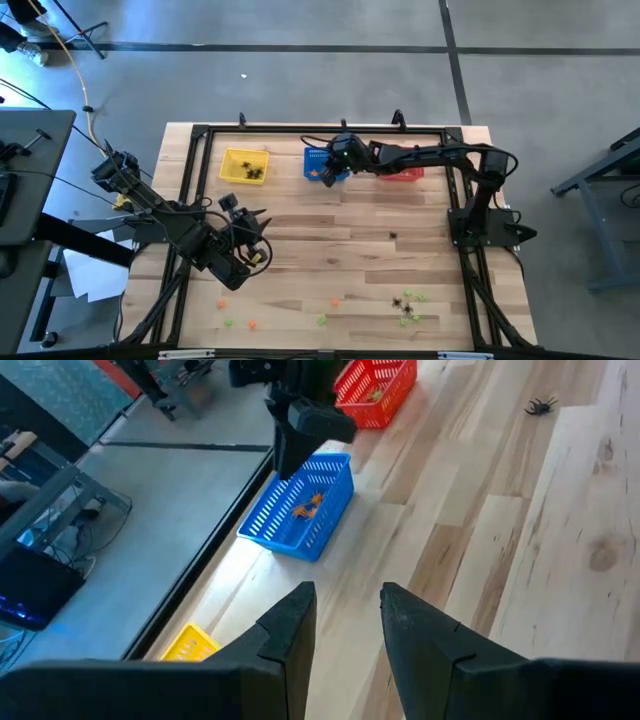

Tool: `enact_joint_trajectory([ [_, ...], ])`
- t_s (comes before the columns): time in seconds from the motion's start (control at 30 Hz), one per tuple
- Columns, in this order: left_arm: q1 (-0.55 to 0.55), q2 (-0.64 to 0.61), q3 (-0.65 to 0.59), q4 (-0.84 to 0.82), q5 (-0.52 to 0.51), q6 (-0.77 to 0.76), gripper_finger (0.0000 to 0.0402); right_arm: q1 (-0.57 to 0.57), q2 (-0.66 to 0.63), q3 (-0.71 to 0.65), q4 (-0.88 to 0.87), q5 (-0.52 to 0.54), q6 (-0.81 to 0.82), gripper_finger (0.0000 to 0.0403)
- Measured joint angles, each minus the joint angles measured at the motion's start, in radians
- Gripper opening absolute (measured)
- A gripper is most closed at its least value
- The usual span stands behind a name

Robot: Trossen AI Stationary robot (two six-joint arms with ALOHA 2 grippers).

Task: Sort Halloween decoration
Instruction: Put the orange spider toy into the blue basket, then put the black spider toy into the yellow basket

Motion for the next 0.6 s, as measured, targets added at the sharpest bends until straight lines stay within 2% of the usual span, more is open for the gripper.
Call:
enact_joint_trajectory([
  [0.1, 0.000, 0.000, 0.000, -0.004, 0.001, -0.001, 0.0101, 0.004, -0.046, 0.000, -0.075, -0.024, 0.009, 0.0122],
  [0.2, 0.000, 0.000, 0.000, -0.009, 0.018, -0.002, 0.0101, 0.026, -0.119, 0.000, -0.245, -0.134, 0.035, 0.0121],
  [0.27, 0.000, 0.000, 0.000, -0.013, 0.025, -0.003, 0.0101, 0.070, -0.171, 0.000, -0.373, -0.206, 0.064, 0.0118],
  [0.33, 0.000, 0.000, 0.000, -0.016, 0.025, -0.002, 0.0101, 0.136, -0.222, 0.000, -0.497, -0.225, 0.110, 0.0115],
  [0.47, 0.000, 0.000, 0.000, -0.017, 0.025, -0.003, 0.0101, 0.320, -0.297, 0.000, -0.693, -0.178, 0.257, 0.0110],
  [0.6, 0.000, 0.000, 0.000, -0.017, 0.025, -0.013, 0.0101, 0.514, -0.319, 0.000, -0.846, -0.044, 0.448, 0.0106],
])
